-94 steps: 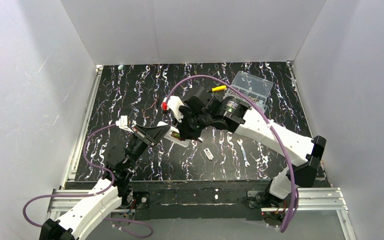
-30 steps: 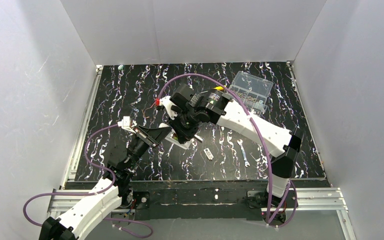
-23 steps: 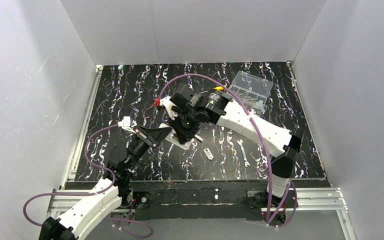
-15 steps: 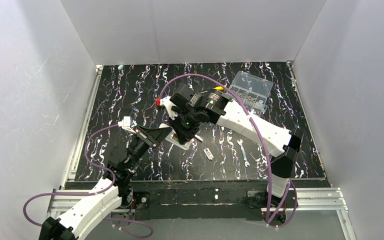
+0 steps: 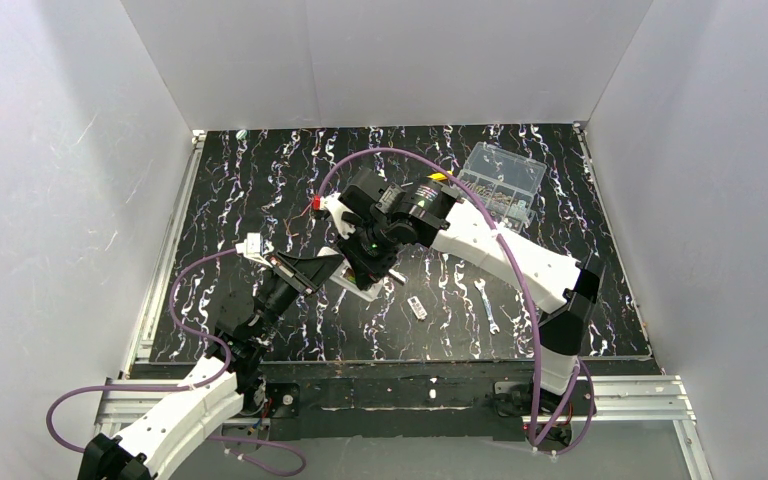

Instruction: Load the batteries into the remote control

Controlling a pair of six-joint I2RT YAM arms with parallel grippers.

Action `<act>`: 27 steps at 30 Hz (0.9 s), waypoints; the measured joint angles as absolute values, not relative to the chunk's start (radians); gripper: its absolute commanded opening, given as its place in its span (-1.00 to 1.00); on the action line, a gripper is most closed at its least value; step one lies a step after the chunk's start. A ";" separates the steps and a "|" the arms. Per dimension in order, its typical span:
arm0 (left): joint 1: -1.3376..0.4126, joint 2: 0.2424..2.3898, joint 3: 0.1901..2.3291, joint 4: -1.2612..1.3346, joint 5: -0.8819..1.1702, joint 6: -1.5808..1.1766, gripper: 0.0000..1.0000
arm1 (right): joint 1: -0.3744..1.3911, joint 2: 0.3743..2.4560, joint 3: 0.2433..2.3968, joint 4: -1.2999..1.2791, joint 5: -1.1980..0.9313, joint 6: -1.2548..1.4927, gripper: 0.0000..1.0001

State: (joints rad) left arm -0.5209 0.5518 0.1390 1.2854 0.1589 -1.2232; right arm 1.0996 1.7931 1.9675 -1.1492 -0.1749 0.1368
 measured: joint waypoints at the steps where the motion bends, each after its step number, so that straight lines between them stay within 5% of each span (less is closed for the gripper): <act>1: -0.521 0.552 0.139 1.286 0.159 -1.223 -1.00 | 1.100 1.793 1.967 -1.149 -0.175 0.137 -0.96; 27: -0.521 0.570 0.139 1.289 0.144 -1.224 -1.00 | 1.100 1.781 1.965 -1.127 -0.165 0.128 -0.69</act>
